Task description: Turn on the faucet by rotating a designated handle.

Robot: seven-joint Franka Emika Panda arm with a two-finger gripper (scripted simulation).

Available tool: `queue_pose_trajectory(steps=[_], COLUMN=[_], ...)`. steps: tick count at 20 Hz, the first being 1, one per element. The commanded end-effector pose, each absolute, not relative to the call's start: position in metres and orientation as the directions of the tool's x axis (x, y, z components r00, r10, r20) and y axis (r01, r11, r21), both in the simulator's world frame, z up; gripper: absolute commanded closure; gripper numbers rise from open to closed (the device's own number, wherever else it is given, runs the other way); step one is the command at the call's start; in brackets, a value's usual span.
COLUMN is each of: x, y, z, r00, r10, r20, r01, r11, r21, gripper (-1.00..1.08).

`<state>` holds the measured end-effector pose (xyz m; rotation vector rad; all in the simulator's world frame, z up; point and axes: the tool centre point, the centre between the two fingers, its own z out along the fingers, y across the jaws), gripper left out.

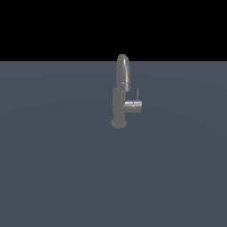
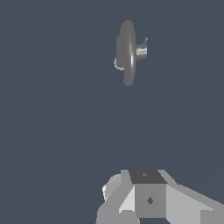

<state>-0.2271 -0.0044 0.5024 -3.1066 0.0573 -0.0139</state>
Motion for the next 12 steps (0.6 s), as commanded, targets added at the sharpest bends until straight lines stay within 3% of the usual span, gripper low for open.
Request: queue_pose_trajectory(steps=[1, 12], x=[-0.218, -0.161], y=[-0.004, -0.008], z=[0.502, 0.494], r00=[0.998, 0.975], r10=[-0.055, -0.162], r20=[-0.012, -0.153], r01=[-0.055, -0.186], r11=[-0.997, -0.970], r21=[-0.051, -0.155], gripper=[1.08, 1.08])
